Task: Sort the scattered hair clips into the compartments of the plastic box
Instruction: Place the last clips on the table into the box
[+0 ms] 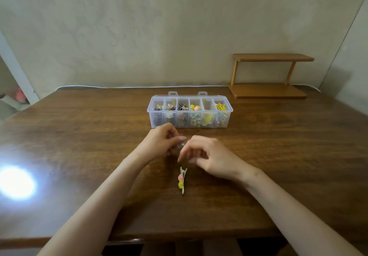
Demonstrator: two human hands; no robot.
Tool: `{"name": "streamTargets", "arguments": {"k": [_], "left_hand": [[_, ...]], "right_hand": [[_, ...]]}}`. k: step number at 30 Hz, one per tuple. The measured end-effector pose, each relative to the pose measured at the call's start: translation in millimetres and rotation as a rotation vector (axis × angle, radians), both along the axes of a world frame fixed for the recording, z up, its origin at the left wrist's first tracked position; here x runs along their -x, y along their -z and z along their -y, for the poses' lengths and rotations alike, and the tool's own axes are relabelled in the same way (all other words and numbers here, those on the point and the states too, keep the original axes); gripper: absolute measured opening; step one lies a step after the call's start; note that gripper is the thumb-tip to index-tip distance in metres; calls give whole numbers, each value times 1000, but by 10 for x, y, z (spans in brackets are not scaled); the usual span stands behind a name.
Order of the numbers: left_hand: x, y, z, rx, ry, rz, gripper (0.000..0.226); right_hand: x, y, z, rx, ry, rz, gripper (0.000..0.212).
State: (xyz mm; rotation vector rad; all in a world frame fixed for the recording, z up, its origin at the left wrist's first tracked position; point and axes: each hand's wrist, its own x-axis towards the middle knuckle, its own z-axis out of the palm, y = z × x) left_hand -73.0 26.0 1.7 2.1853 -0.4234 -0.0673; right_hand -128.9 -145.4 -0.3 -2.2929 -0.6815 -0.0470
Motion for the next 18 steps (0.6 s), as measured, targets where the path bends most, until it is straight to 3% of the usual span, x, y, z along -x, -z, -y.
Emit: {"name": "streamTargets", "arguments": {"k": [4,9,18], "left_hand": [[-36,24,-29,99,-32,-61,16],[-50,26,-12,141,-38,-111,20],[-108,39,90,158,22,-186,10]], "right_hand": [[-15,61,-27,145,-109,-74,42],[-45,79,-9,114,-101,-85,17],[-222,77,200,237,248,4,10]]}}
